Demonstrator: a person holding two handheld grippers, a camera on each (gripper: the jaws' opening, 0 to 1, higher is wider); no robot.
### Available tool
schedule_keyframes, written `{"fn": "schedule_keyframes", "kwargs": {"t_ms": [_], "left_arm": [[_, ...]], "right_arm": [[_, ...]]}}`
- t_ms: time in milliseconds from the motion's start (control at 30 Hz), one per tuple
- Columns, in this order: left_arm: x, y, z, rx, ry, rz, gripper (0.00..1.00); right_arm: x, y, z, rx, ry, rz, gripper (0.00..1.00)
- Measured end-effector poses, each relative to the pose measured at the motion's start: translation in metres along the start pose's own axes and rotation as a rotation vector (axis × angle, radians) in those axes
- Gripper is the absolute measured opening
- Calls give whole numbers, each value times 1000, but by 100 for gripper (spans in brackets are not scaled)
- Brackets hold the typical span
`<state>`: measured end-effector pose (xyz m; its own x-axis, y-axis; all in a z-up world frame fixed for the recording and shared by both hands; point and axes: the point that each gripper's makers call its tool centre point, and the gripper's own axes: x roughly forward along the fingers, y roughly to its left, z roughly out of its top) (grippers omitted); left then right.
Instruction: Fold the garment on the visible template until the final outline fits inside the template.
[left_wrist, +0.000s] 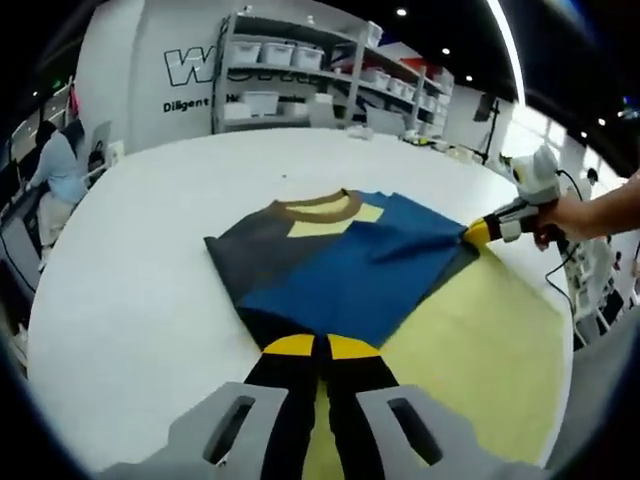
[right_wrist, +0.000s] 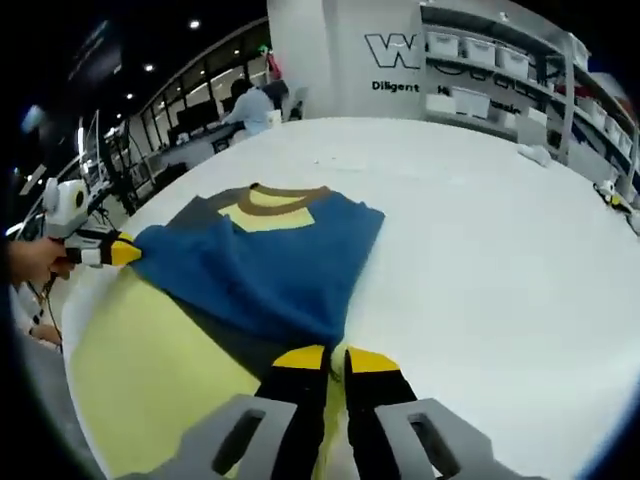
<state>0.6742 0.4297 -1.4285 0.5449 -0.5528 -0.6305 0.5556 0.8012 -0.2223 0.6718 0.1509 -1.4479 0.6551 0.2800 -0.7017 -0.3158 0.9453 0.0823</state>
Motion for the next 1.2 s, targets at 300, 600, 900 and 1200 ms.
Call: {"fn": "schedule_keyframes", "kwargs": {"t_ms": [300,600,900,1200], "left_arm": [[-13,1,-12,-79,47,13,0],[-13,4,-29,-110,114,23,2],[-25,8,-16,43,24,32,36],[-41,-2,-21,95,14,8,41]], "right_arm": [[-4,3,-3,-104,4,1,4],[-16,7,-3,-143,-6,13,2],[-32,22,-3,-282,-36,61,7],[-43,47,-5,-348,-54,126,17]]}}
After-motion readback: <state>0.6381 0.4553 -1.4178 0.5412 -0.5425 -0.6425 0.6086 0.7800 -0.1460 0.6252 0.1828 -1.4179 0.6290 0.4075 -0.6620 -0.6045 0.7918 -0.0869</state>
